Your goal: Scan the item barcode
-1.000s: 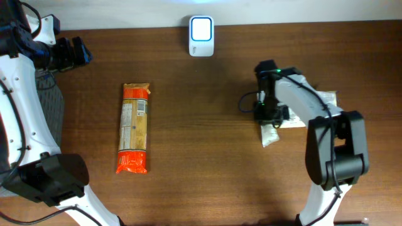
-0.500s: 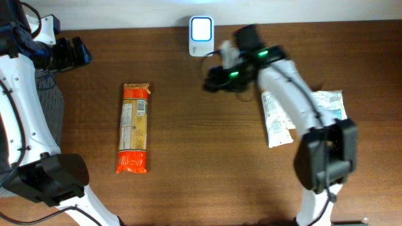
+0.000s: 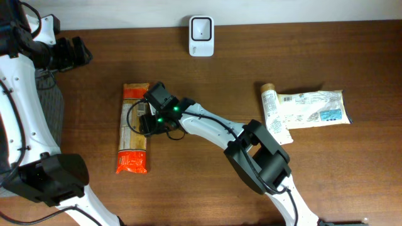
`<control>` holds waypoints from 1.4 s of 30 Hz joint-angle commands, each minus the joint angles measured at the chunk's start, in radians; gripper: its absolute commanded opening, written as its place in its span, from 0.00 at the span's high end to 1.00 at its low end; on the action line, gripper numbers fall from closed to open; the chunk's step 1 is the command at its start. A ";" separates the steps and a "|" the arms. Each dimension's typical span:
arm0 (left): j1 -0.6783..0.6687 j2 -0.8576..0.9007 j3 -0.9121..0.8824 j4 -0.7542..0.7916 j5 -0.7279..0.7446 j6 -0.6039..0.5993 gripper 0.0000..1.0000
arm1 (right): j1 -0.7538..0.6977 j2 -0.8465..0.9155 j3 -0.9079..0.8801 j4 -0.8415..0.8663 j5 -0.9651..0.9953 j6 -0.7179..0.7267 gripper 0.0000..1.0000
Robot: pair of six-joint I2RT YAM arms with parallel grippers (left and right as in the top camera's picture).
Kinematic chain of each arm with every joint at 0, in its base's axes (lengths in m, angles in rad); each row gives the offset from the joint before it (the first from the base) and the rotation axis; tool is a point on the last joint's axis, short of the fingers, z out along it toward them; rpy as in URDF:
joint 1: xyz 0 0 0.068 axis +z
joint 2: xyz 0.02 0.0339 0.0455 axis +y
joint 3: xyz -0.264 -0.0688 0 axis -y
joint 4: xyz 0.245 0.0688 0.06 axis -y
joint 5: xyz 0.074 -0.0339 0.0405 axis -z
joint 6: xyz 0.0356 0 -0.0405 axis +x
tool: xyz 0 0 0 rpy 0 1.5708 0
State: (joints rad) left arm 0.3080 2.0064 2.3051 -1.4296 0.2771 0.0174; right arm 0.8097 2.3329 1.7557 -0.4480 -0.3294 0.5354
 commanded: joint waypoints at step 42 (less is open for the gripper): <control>0.003 -0.010 0.007 -0.001 0.004 -0.003 0.01 | -0.110 -0.176 0.183 -0.884 0.629 -0.494 0.44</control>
State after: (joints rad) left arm 0.3080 2.0064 2.3051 -1.4296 0.2771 0.0170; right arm 0.7753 2.1551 1.9491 -1.3396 0.3092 0.0921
